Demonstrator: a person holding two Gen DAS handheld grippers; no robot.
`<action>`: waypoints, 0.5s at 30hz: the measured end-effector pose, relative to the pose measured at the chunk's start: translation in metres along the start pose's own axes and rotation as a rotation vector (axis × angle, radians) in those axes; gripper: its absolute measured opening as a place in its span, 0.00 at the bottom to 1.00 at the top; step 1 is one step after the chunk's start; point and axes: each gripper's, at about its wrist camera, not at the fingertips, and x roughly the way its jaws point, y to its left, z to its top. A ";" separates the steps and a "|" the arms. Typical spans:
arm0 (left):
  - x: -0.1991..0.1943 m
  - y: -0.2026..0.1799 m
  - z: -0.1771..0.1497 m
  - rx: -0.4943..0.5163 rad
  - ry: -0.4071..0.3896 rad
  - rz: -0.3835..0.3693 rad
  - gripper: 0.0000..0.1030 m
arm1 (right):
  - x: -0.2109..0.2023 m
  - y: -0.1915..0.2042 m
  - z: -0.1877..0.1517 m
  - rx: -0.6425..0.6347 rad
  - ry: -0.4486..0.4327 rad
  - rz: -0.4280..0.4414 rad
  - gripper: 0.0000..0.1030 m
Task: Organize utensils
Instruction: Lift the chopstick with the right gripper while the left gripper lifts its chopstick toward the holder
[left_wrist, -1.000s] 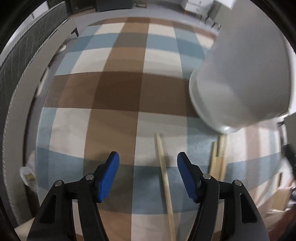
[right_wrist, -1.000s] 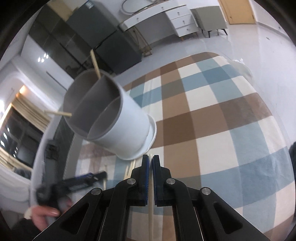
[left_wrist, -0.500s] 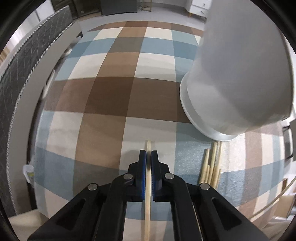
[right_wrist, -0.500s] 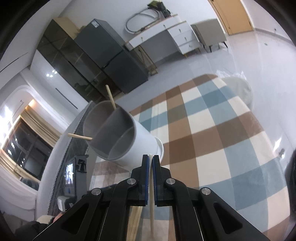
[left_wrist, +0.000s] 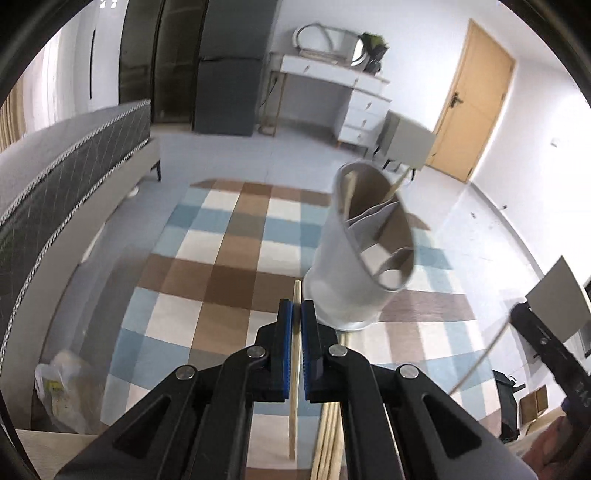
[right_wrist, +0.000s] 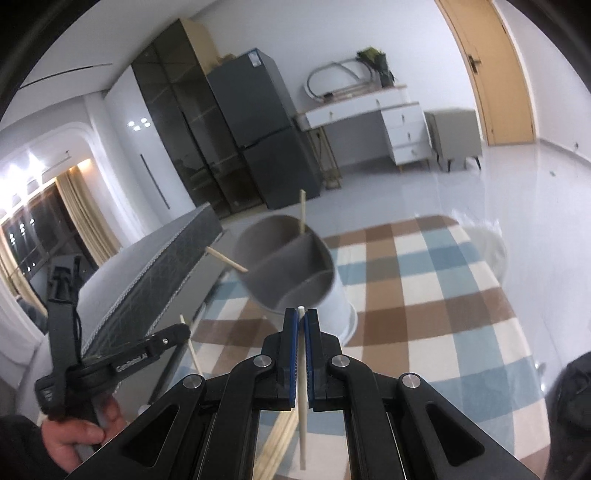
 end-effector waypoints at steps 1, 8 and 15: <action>-0.005 -0.002 -0.001 0.012 -0.002 -0.006 0.00 | -0.001 0.004 -0.002 -0.003 0.003 -0.002 0.03; -0.003 0.002 0.002 0.060 0.013 -0.007 0.00 | -0.008 0.026 -0.004 -0.052 -0.021 -0.021 0.03; -0.017 0.003 0.009 0.086 0.037 -0.007 0.00 | -0.019 0.037 0.015 -0.087 -0.080 -0.024 0.03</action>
